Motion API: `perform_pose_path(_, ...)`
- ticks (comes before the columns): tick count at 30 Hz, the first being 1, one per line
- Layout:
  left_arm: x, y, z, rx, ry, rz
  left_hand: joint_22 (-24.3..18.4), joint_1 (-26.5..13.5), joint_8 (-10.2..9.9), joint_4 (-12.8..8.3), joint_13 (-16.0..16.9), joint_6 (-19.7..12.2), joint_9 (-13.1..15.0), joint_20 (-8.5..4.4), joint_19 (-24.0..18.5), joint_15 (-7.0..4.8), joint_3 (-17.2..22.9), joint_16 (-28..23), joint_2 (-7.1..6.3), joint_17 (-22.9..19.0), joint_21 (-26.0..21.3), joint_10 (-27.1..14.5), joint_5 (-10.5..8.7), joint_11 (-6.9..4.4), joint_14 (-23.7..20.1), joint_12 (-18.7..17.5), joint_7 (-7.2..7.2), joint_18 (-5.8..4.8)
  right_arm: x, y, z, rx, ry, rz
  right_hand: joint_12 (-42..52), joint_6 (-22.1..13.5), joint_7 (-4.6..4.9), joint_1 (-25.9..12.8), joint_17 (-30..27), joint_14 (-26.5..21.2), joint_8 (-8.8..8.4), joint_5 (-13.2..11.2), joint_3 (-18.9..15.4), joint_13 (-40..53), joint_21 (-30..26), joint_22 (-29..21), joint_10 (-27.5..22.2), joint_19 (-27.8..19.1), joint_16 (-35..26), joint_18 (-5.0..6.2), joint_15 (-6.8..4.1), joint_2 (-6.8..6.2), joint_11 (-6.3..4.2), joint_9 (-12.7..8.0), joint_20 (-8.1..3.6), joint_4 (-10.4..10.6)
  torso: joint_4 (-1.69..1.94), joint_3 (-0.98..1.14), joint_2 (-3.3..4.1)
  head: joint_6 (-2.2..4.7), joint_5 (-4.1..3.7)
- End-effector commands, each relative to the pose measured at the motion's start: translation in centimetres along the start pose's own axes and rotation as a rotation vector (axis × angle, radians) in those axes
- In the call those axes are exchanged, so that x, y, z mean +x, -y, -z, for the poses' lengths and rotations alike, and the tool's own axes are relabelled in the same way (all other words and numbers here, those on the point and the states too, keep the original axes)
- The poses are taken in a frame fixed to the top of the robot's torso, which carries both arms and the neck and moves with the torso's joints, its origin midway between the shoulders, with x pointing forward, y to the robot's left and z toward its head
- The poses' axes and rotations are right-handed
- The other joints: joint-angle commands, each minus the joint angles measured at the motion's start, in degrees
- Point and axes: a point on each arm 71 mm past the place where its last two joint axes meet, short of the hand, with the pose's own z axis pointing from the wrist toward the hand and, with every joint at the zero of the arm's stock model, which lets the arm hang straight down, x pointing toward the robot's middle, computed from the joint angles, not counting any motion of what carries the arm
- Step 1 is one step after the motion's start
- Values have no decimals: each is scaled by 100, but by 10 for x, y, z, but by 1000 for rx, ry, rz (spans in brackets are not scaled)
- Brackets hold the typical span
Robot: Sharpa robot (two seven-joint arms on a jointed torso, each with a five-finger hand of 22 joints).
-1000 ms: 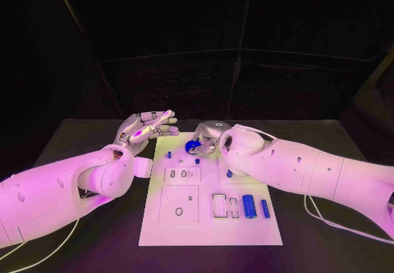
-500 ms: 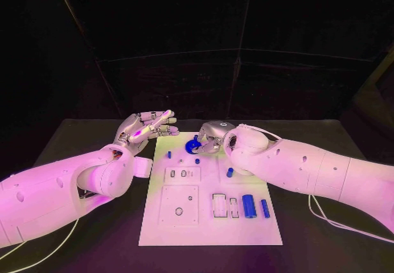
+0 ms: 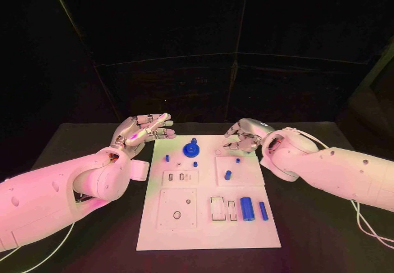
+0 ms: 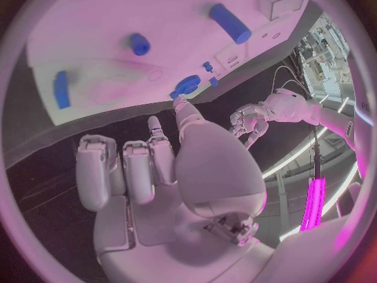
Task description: Assemble the parts on the task board
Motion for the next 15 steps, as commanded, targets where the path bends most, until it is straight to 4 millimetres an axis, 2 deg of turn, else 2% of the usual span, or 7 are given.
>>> perform_pose_path(1,1,2,0,10,-14,2,-11,24,-19,-32,-6,35,-6,18,36,8,-2,-20,12,6,-18,41,-30,13,-36,-28,32,75,-4,5,8,-90,-53,-174,-48,115,-17,227,795,443,68,18,16,498,-40,367,-65,-39,-36,31,-51,-28,-1,21,-27,-161,-56,11,-15,19,-37)
perform_pose_path(5,1,1,-1,10,-14,2,-11,25,-19,-32,-6,35,-6,18,36,8,-2,-20,12,6,-18,41,-30,13,-36,-28,32,75,-13,29,18,-72,-59,-189,-65,122,-55,421,812,447,65,112,26,488,-62,335,-72,-53,-36,36,-75,-46,-33,10,-43,-314,-77,34,-11,45,-84)
perform_pose_path(9,1,1,-2,11,-14,2,-11,25,-19,-32,-6,35,-6,18,36,8,-2,-20,12,6,-18,41,-30,13,-36,-28,32,75,-19,51,22,-33,-51,-184,-70,103,-55,463,839,455,53,180,18,486,-60,346,-71,-45,-26,34,-84,-50,-39,3,-55,-360,-64,36,1,56,-127)
perform_pose_path(10,1,1,-2,11,-14,2,-12,31,-21,-38,-5,38,-6,18,37,7,0,-24,15,9,-19,44,-30,12,-34,-30,29,75,-20,56,22,-24,-49,-180,-74,77,-49,475,851,458,38,219,12,483,-60,346,-72,-43,-22,33,-82,-51,-35,-4,-58,-378,-67,44,1,55,-126)
perform_pose_path(12,1,0,-3,11,-15,2,-13,35,-22,-41,-5,39,-6,18,37,7,0,-26,17,10,-20,46,-29,11,-34,-31,27,75,-21,60,21,-15,-47,-177,-76,60,-45,479,857,460,29,235,7,482,-60,347,-72,-41,-20,33,-81,-53,-32,-7,-59,-388,-65,45,-2,48,-131)
perform_pose_path(14,2,0,-3,10,-15,3,-13,35,-22,-41,-5,39,-6,18,37,7,0,-26,17,10,-20,46,-29,11,-34,-31,27,75,-20,65,21,-4,-45,-172,-79,37,-39,484,862,461,17,249,2,480,-61,346,-73,-41,-18,33,-79,-54,-28,-11,-60,-399,-53,36,-4,38,-142)
perform_pose_path(15,2,0,-3,10,-15,3,-13,35,-22,-41,-5,39,-6,18,37,7,0,-26,17,10,-20,46,-29,11,-34,-31,27,75,-19,67,21,0,-45,-171,-83,25,-36,486,864,461,11,253,-1,476,-61,347,-76,-40,-18,33,-77,-54,-25,-13,-60,-404,-52,42,-2,40,-144)
